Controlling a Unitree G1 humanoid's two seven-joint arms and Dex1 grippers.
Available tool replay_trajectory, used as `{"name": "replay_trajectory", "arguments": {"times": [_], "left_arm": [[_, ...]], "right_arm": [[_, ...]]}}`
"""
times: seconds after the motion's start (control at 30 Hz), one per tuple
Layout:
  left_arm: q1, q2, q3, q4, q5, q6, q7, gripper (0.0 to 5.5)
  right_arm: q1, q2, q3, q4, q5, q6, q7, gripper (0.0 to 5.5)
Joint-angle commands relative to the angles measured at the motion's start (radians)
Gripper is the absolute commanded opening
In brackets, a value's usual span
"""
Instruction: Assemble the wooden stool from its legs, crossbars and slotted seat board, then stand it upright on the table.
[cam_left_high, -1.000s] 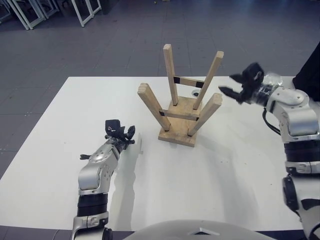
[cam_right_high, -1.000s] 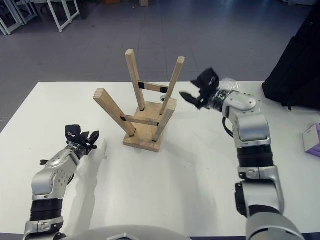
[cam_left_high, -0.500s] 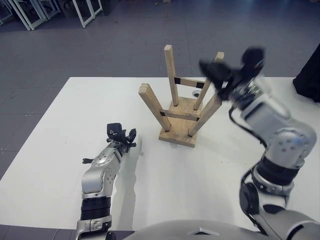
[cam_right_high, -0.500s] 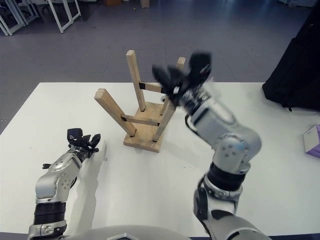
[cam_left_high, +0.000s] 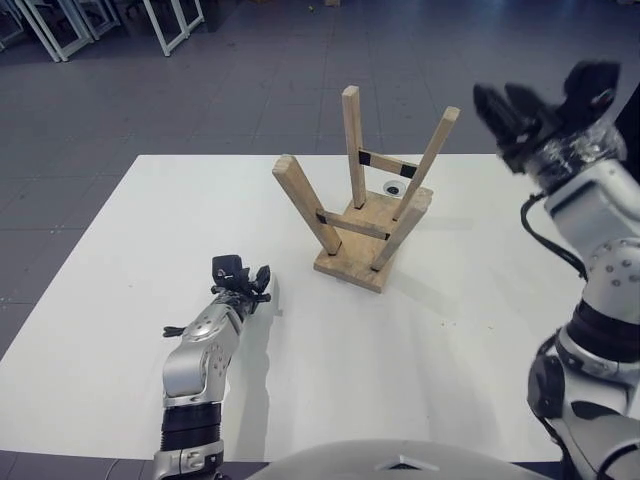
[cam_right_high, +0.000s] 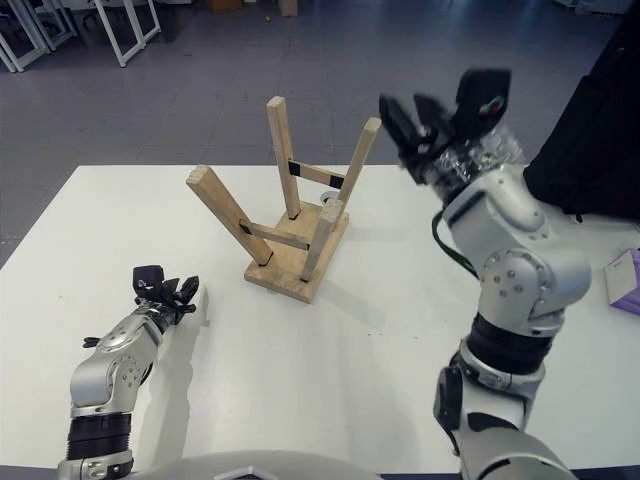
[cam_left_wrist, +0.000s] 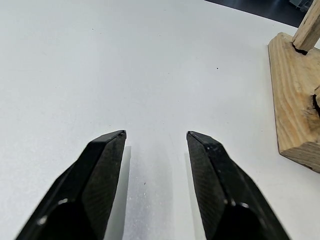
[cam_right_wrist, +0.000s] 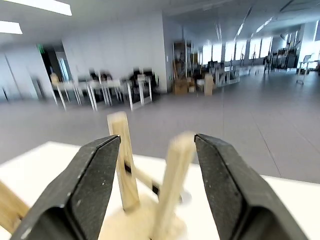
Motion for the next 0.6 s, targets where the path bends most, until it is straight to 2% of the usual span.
{"name": "replay_trajectory", "arguments": {"times": [0.03,0.13,0.23,0.5,0.6], "left_arm": [[0.006,-0.005,0.003,-0.013,0.010,-0.015,0.001,2.24],[0.004,-0.008,0.009,-0.021,0.010,-0.027,0.005,2.24],[-0.001,0.002,0.021,-0.024,0.007,-0.028,0.002,2.24],[-0.019,0.064,0.057,-0.050,-0.041,-0.051,-0.101,2.24],[-0.050,0.127,0.079,-0.097,-0.109,-0.045,-0.217,2.24]], "right_arm": [[0.129,0.001,0.190,-0.011,-0.124,-0.083,0.055,2.72],[0.139,0.095,0.319,-0.092,-0.132,-0.081,0.056,2.72],[0.145,0.159,0.379,-0.171,-0.117,-0.047,0.052,2.72],[0.160,0.112,0.296,-0.123,-0.118,-0.037,0.105,2.72],[0.148,0.105,0.249,-0.112,-0.052,-0.006,0.161,2.72]]}}
